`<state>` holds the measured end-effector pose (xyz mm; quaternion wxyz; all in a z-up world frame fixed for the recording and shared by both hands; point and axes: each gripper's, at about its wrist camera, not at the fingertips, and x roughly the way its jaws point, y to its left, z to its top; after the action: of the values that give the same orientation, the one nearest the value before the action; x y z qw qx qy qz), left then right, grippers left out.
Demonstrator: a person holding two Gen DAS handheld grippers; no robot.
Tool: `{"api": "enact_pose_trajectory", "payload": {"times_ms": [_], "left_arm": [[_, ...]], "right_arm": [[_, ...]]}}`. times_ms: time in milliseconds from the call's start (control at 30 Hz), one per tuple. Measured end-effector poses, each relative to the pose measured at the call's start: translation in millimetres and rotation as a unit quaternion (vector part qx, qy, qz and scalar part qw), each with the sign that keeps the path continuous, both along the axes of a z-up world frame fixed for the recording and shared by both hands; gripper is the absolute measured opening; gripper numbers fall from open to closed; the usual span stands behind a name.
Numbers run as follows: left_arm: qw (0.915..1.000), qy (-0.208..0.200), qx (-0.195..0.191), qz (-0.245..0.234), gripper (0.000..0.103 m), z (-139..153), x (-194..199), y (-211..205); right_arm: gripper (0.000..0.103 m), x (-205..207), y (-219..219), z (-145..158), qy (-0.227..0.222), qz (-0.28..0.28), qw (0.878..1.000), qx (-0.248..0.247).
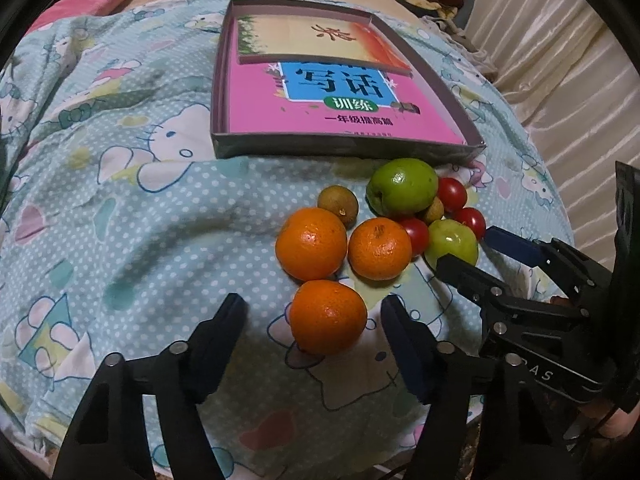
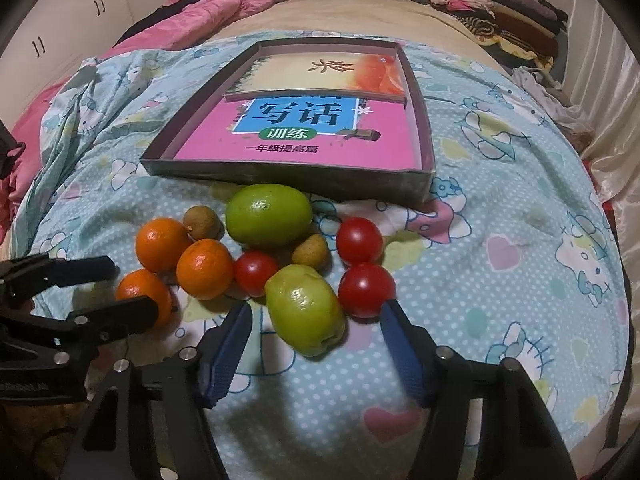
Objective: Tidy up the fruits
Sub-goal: 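Grasp the front mandarin orange with the left tool while the right tool grasps the light-green pear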
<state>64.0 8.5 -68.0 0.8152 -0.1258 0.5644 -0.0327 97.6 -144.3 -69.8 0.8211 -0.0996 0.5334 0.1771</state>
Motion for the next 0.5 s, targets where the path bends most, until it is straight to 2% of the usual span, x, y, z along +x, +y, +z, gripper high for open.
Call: {"api": "enact_pose_trajectory", "payload": {"times_ms": [267,367,500], "left_arm": [[1.0000,-0.001,0.002,-0.008,0.058,-4,3,-3],[0.9999,0.000,0.001,-0.011,0.052,-6,6,-5],[0.9999,-0.002,0.002,-0.017,0.045,-9,9,-9]], "right_arm": [[0.064,7,4,-14,0.007,0.001,1.000,-0.015],[0.064,9,5,-17,0.006,0.003,1.000,-0.017],[0.062,10,1,-15,0.006,0.000,1.000,0.002]]}}
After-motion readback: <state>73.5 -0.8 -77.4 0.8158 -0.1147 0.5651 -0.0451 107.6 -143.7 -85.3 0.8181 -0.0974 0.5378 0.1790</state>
